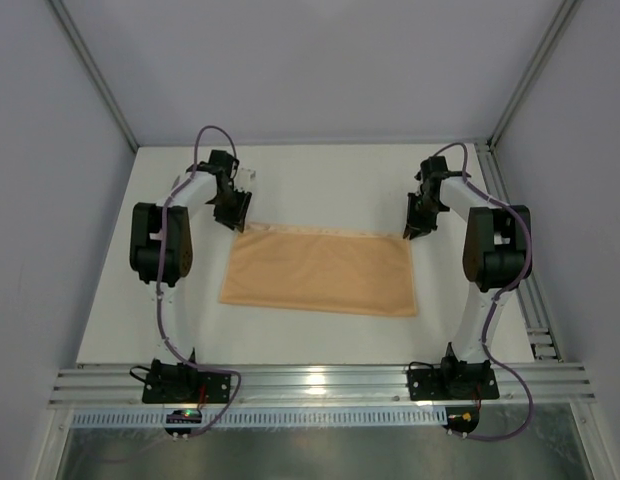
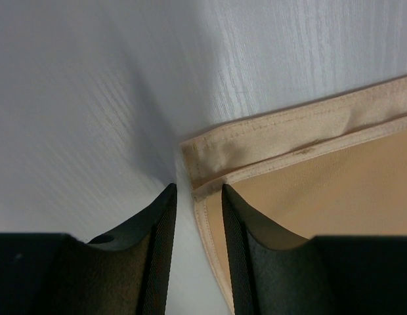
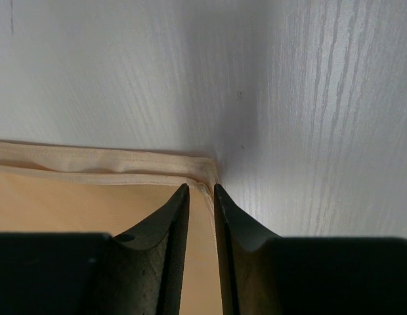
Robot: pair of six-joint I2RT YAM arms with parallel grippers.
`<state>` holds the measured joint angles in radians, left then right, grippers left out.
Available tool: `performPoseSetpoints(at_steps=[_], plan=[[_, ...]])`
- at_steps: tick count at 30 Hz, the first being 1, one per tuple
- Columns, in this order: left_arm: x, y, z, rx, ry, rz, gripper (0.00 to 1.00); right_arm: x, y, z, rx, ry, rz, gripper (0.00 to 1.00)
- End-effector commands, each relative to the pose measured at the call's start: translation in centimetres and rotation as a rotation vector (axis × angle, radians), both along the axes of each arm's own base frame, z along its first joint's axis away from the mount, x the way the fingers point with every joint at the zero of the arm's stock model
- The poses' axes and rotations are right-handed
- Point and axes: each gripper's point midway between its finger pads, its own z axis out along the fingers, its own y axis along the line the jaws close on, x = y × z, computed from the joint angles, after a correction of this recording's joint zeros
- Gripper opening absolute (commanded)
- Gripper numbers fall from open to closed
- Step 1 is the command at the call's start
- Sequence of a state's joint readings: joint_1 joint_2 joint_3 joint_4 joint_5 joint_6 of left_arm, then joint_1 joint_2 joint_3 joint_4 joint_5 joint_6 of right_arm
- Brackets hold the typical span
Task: Fold the napkin into a case and place the utensils inside
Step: Fold and flatten the napkin at the center of the board.
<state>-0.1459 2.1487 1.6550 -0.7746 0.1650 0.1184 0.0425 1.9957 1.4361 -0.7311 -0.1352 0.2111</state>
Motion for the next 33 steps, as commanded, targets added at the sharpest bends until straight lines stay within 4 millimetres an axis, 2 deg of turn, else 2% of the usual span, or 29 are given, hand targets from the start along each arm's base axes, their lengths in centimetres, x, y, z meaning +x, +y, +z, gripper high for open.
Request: performPoseSetpoints(at_steps=[1,4,9,11,19,25,30,33], plan=[[0.3,-0.5,2.0,-0.044,-0.062,-0.042,0.35,0.5,0.0,-0.2,0.006,-0.020,0.016,0.26],[0.4,-0.3,2.2,-0.035,-0.070,-0.050,0.35,0.3,0.1,-0.3,0.010,-0.015,0.020,0.26],[-0.5,-0.8,1.1,-0.064,-0.023,-0.059,0.34,0.3,0.1,0.0,0.008,-0.025,0.032,0.25],[-0.6,-0.9,0.9,-0.070,-0.011,-0.051,0.31,0.3,0.1,0.2,0.011,-0.027,0.034,0.25],[-1.1,-1.2,1.5,-0.088,-0.012,-0.058,0.22,0.0,0.1,1.3,0.012,-0.051,0.048,0.26],[-1.0,-1.1,1.6,-0.081,-0.019,-0.061,0.21,-0.1,1.0,0.3,0.061,-0.039,0.025,0.26],[-1.1,-1.0,2.1,-0.077,-0.027,-0.071,0.18,0.0,0.7,0.7,0.041,-0.047,0.022,0.19],[-1.3,-1.0,2.4,-0.076,-0.030,-0.070,0.18,-0.1,0.3,1.2,0.018,-0.050,0.024,0.25]])
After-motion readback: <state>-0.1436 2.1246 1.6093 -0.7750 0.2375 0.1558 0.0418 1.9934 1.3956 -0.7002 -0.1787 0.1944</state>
